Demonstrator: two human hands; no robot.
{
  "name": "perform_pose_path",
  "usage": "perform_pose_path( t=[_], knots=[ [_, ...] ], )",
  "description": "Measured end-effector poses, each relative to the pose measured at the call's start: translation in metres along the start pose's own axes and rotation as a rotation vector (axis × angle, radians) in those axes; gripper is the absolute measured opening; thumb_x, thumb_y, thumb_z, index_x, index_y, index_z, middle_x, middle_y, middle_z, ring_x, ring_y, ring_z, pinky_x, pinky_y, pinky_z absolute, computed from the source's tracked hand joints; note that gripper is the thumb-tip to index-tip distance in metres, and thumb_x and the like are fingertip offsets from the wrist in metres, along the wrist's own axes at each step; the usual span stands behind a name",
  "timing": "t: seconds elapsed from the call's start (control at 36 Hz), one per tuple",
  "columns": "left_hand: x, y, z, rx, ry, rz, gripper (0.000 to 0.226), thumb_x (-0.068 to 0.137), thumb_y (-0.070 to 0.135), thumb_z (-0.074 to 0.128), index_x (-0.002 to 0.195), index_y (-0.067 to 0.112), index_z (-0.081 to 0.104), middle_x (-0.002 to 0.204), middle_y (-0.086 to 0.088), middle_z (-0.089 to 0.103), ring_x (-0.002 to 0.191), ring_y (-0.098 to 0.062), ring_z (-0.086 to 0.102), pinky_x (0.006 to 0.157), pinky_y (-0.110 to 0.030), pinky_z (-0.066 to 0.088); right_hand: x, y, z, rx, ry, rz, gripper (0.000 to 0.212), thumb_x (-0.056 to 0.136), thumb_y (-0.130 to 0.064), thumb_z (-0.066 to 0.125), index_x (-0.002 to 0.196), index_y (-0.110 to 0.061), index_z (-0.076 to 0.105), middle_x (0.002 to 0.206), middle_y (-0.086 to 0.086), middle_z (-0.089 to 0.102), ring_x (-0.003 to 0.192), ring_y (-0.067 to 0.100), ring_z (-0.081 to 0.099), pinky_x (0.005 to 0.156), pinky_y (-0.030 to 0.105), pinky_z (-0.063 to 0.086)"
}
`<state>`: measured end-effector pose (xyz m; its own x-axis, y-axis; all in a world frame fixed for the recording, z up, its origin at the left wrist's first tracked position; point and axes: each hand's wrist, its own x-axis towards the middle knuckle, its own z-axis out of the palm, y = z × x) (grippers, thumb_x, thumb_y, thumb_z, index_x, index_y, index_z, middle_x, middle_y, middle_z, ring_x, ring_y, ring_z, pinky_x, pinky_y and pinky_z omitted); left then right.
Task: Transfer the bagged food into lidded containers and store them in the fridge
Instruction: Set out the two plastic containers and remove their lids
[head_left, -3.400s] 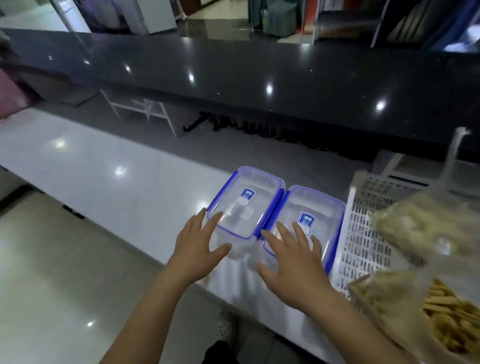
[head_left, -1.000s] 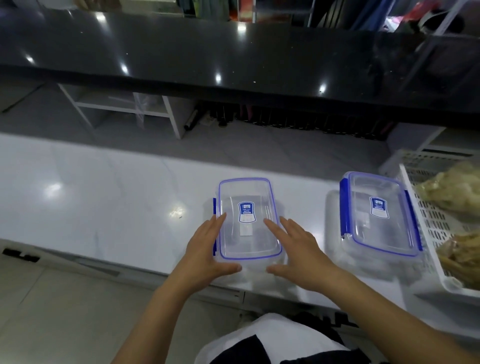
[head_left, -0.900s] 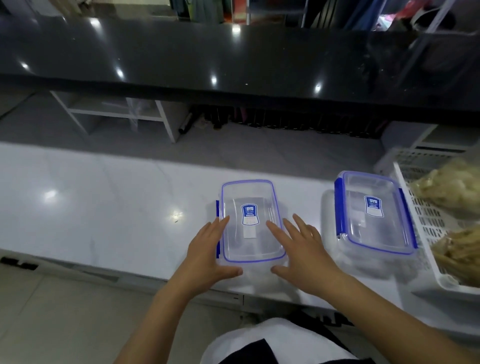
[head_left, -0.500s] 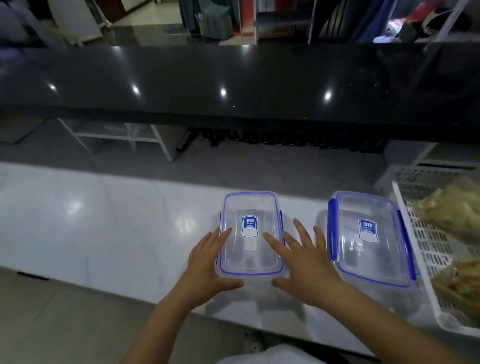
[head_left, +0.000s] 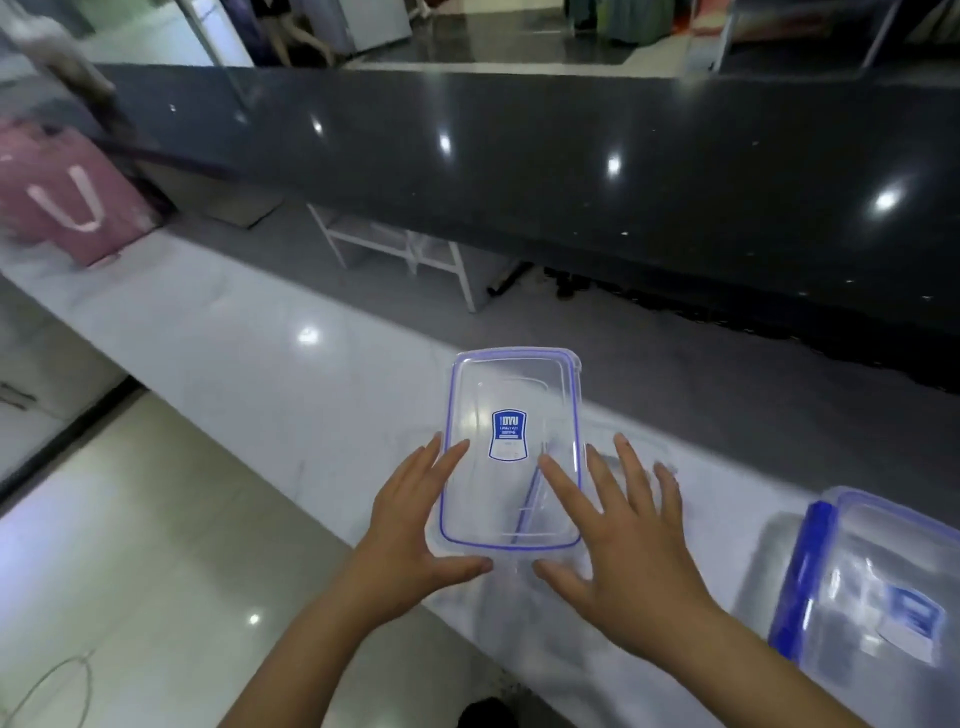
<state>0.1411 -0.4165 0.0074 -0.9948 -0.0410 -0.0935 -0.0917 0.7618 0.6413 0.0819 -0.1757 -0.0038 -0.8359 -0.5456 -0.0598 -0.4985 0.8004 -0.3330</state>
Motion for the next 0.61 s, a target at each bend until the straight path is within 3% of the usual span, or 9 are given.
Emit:
perform_pose_path(
  t=[0.08, 0.17, 0.36, 0.61],
  knots=[
    [0.001, -0.028, -0.016, 0.003, 0.008, -0.036, 0.111, 0.069, 0.052, 0.086, 0.153, 0.052, 0.014, 0.164, 0.024, 0.007, 0.152, -0.003, 0.006, 0.124, -0.043, 0.020, 0.025, -0.028, 0.016, -0.001, -0.033, -0.011, 0.090, 0.085, -0.080, 0.031, 0.147, -0.049, -0.026, 0.167, 0.004, -0.012, 0.147, 0.028, -0.031, 0.117, 0.054, -0.016],
    [0.011, -0.063, -0.031, -0.021, -0.029, -0.049, 0.109, 0.071, 0.052, 0.084, 0.153, 0.052, 0.013, 0.165, 0.022, 0.006, 0.152, -0.005, 0.007, 0.123, -0.046, 0.022, 0.054, -0.056, 0.035, 0.032, -0.051, 0.024, 0.092, 0.084, -0.080, 0.032, 0.143, -0.050, -0.031, 0.167, 0.004, -0.014, 0.146, 0.025, -0.034, 0.116, 0.050, -0.020],
    [0.053, -0.162, -0.080, 0.052, -0.106, -0.045, 0.110, 0.070, 0.054, 0.083, 0.155, 0.051, 0.012, 0.166, 0.015, 0.008, 0.152, -0.012, 0.009, 0.123, -0.044, 0.020, 0.135, -0.118, 0.090, 0.097, -0.112, 0.114, 0.094, 0.079, -0.086, 0.037, 0.145, -0.055, -0.022, 0.167, -0.003, -0.014, 0.151, 0.025, -0.023, 0.120, 0.050, -0.011],
    [0.118, -0.255, -0.122, 0.179, -0.263, -0.088, 0.115, 0.068, 0.053, 0.084, 0.155, 0.048, 0.010, 0.168, 0.006, 0.007, 0.153, -0.023, 0.010, 0.123, -0.043, 0.019, 0.214, -0.175, 0.150, 0.096, -0.133, 0.222, 0.095, 0.080, -0.085, 0.035, 0.149, -0.050, -0.020, 0.168, 0.005, -0.007, 0.152, 0.029, -0.017, 0.120, 0.053, -0.008]
  ],
)
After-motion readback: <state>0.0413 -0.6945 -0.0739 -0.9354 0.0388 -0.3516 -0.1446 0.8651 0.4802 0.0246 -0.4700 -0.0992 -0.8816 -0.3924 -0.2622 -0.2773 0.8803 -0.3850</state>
